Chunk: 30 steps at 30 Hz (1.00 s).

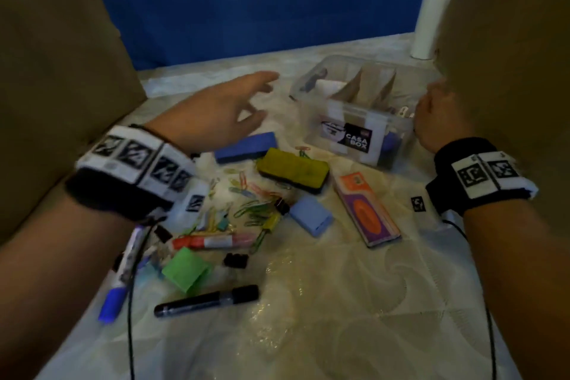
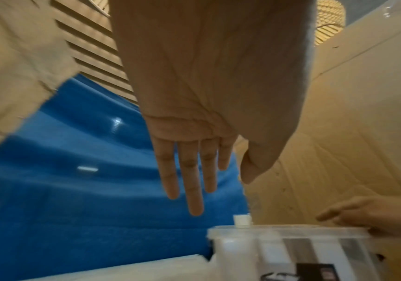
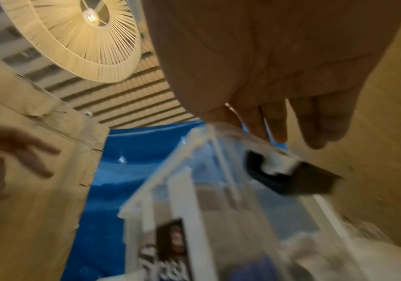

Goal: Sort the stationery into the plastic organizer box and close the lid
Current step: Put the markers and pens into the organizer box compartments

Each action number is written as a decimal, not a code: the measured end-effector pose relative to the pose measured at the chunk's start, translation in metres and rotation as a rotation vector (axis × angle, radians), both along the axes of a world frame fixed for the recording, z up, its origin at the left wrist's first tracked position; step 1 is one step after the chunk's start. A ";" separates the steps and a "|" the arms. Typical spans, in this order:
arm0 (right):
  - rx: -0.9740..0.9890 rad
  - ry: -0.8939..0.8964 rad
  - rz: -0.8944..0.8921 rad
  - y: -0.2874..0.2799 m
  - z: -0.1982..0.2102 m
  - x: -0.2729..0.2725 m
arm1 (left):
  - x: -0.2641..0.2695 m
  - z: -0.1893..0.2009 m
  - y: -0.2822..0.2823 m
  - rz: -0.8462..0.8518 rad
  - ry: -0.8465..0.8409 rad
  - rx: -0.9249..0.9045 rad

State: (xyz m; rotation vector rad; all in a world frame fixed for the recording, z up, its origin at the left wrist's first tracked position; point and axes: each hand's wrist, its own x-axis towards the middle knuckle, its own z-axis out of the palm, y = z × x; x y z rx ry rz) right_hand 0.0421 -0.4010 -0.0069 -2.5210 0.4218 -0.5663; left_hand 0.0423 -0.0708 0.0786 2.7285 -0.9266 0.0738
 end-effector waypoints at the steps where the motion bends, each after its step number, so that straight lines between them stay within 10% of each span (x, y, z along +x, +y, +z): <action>1: -0.037 -0.001 -0.003 0.009 0.006 -0.005 | -0.006 -0.003 0.022 0.048 0.017 0.007; 8: -0.048 -0.101 0.400 0.129 0.030 -0.046 | -0.053 -0.042 0.141 0.334 0.165 0.093; 15: -0.316 0.521 0.992 0.259 0.010 -0.071 | -0.088 -0.080 0.216 0.602 0.331 0.231; 22: -0.702 0.666 0.974 0.304 -0.018 -0.067 | -0.101 -0.098 0.219 0.626 0.342 0.257; 30: -0.288 0.617 0.900 0.286 -0.010 -0.055 | -0.098 -0.104 0.198 0.539 0.446 0.445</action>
